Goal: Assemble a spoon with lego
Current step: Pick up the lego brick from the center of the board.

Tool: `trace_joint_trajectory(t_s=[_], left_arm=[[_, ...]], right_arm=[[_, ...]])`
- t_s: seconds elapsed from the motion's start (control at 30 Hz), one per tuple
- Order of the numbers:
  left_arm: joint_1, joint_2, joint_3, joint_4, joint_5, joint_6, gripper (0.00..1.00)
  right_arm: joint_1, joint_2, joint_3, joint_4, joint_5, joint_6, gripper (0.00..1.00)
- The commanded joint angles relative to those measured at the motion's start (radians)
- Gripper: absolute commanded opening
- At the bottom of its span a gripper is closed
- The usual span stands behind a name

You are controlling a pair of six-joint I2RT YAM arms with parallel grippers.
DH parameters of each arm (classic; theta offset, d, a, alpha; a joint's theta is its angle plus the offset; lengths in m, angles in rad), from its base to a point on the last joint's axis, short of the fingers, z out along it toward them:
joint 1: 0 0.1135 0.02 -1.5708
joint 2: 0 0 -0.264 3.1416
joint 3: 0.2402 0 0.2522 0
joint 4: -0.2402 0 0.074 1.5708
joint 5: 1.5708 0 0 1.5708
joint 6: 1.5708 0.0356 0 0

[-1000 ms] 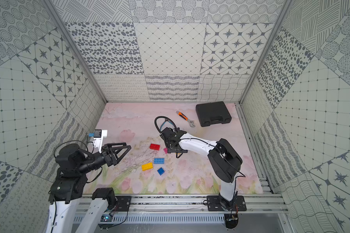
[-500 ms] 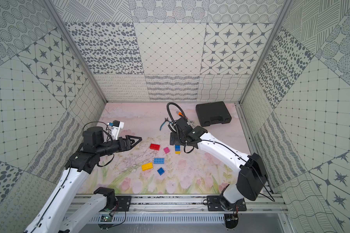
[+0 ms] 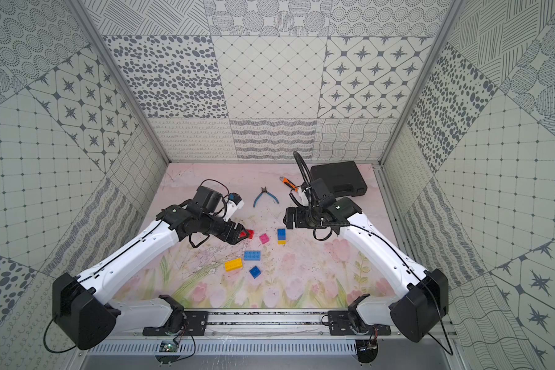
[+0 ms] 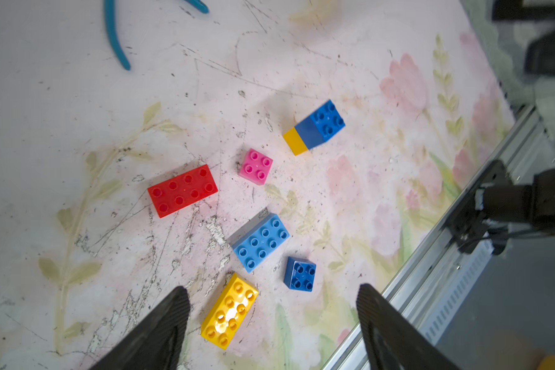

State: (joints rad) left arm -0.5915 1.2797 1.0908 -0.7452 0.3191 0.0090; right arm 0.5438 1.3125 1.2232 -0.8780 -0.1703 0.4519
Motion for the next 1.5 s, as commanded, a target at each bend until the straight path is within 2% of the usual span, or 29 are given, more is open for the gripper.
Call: trace_joint_trajectory(t_s=[0.0, 0.3, 0.53, 0.7, 1.07, 1.47], left_arm=[[-0.153, -0.008, -0.053, -0.048, -0.102, 0.453, 0.83], [-0.199, 0.202, -0.021, -0.075, -0.178, 0.630, 0.77], [-0.205, 0.298, 0.034, -0.080, -0.208, 0.723, 0.76], [-0.205, 0.347, 0.037, -0.071, -0.245, 0.778, 0.71], [-0.205, 0.416, 0.043, -0.060, -0.245, 0.796, 0.67], [-0.206, 0.447, 0.017, 0.007, -0.253, 0.773, 0.57]], right_arm=[[-0.035, -0.042, -0.035, 0.026, -0.089, -0.047, 0.98], [-0.058, -0.069, -0.079, 0.030, -0.141, -0.077, 0.98], [-0.073, -0.096, -0.115, 0.033, -0.154, -0.087, 0.98], [-0.076, -0.096, -0.138, 0.054, -0.173, -0.082, 0.98], [-0.084, -0.090, -0.145, 0.066, -0.175, -0.091, 0.98], [-0.088, -0.105, -0.167, 0.077, -0.164, -0.090, 0.98]])
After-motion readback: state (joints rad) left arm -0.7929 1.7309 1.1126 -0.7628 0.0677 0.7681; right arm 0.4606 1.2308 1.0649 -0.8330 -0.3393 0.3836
